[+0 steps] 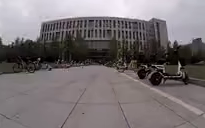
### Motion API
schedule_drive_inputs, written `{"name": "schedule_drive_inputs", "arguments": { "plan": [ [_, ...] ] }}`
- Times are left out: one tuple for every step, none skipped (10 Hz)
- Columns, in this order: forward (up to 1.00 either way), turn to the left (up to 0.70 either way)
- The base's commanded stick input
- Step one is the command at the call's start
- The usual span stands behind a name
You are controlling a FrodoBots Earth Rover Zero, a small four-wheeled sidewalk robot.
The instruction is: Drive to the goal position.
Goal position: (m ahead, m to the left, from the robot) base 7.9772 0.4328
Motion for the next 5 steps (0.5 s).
{"name": "schedule_drive_inputs", "arguments": {
  "plan": [
    [0.7, 0.0],
    [0.7, 0.0],
    [0.7, 0.0],
    [0.7, 0.0],
    [0.7, 0.0]
  ]
}}
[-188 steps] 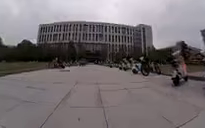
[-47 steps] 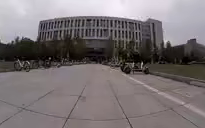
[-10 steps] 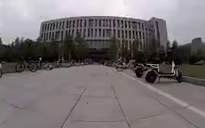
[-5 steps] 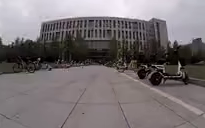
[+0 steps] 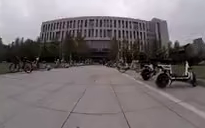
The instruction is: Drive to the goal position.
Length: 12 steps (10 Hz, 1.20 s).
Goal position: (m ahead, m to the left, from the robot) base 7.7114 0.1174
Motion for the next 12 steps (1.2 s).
{"name": "schedule_drive_inputs", "arguments": {
  "plan": [
    [0.7, 0.0],
    [0.7, 0.0],
    [0.7, 0.0],
    [0.7, 0.0],
    [0.7, 0.0],
    [0.7, 0.0],
    [0.7, 0.0],
    [0.7, 0.0],
    [0.69, 0.0],
    [0.69, 0.0],
    [0.69, 0.0],
    [0.69, 0.0]
  ]
}}
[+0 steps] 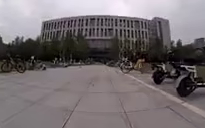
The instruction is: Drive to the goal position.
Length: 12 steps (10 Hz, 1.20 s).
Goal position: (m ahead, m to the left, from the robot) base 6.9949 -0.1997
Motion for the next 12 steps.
{"name": "schedule_drive_inputs", "arguments": {
  "plan": [
    [0.69, 0.0],
    [0.69, 0.0],
    [0.69, 0.0],
    [0.69, 0.0],
    [0.69, 0.0],
    [0.69, 0.0],
    [0.7, 0.0],
    [0.7, 0.0],
    [0.7, 0.0],
    [0.7, 0.0],
    [0.7, 0.0],
    [0.7, 0.0]
  ]
}}
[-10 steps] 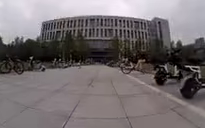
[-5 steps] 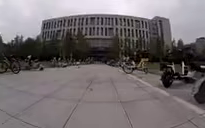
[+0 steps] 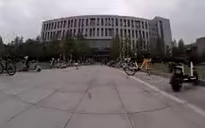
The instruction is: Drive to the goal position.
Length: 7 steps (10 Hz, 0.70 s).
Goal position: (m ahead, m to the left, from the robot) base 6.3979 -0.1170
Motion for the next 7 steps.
{"name": "schedule_drive_inputs", "arguments": {
  "plan": [
    [0.7, 0.0],
    [0.7, 0.0],
    [0.7, 0.0],
    [0.7, 0.0],
    [0.7, 0.0],
    [0.7, 0.0],
    [0.7, 0.0]
  ]
}}
